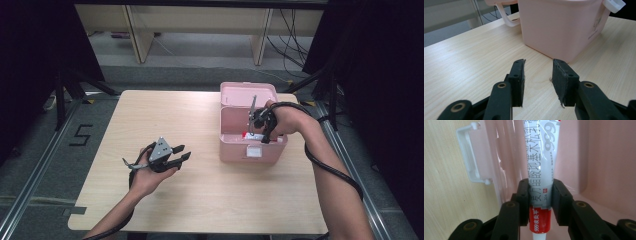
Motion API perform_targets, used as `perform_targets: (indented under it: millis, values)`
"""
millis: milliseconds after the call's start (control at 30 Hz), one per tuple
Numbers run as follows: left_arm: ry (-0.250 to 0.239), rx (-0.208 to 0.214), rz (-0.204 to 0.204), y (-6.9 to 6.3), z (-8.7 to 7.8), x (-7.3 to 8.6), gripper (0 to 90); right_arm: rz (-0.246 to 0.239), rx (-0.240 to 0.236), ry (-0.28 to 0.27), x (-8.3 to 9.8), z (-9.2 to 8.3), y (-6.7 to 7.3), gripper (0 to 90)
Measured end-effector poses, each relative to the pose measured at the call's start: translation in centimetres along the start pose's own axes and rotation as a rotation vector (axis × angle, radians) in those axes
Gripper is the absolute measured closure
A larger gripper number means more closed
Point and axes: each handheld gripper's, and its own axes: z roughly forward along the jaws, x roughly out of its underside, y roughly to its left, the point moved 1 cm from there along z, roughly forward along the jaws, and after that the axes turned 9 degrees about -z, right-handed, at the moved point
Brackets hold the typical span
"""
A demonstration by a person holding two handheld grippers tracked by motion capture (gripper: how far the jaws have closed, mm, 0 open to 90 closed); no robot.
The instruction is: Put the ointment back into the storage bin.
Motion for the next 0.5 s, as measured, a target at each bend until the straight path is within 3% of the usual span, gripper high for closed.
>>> perform_targets:
  millis: [33,67,167,233,500]
  values:
    - [0.0,0.0,0.0,0.0,0.01,0.01,61.6,-0.026,0.011,-0.004,0.09,0.15,-0.2,71.3]
    - [0.0,0.0,-0.001,0.0,0.01,0.01,61.6,0.009,-0.01,0.02,0.0,0.03,0.02,71.3]
    - [-0.001,0.001,-0.003,0.0,0.04,-0.01,61.5,0.032,-0.01,0.018,0.05,0.15,0.06,71.3]
    - [0.0,0.001,-0.004,-0.01,0.03,-0.03,61.5,0.017,-0.01,0.024,0.07,0.23,-0.06,71.4]
    - [-0.005,0.006,-0.005,-0.01,0.15,0.03,61.4,0.039,-0.022,0.026,0.17,0.77,-0.01,71.3]
